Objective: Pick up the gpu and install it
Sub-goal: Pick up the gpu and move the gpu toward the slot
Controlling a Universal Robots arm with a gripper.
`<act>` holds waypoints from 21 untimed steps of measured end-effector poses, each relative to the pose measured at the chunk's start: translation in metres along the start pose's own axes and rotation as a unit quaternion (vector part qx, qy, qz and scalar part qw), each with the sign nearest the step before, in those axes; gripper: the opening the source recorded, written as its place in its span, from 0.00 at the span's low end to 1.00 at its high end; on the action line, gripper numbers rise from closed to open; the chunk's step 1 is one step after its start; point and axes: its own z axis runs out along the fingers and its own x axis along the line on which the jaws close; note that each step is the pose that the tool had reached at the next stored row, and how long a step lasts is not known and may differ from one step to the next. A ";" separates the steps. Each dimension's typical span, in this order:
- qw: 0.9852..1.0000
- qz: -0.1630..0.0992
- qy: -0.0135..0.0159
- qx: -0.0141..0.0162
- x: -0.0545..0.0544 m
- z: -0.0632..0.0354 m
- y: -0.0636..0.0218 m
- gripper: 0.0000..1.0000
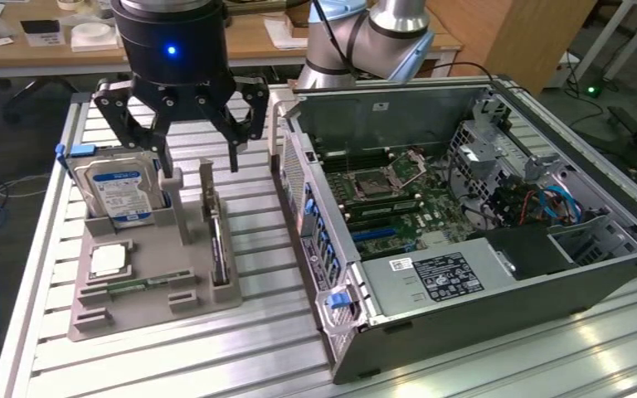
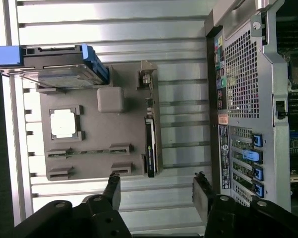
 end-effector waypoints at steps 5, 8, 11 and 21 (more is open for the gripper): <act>1.000 -0.015 0.001 0.000 0.000 0.0006 0.0027 0.71; 1.000 -0.021 0.001 0.000 0.000 0.0010 0.0030 0.71; 1.000 -0.021 0.001 -0.001 0.000 0.0011 0.0030 0.71; 0.999 -0.037 0.002 -0.001 0.000 0.0015 0.0034 0.71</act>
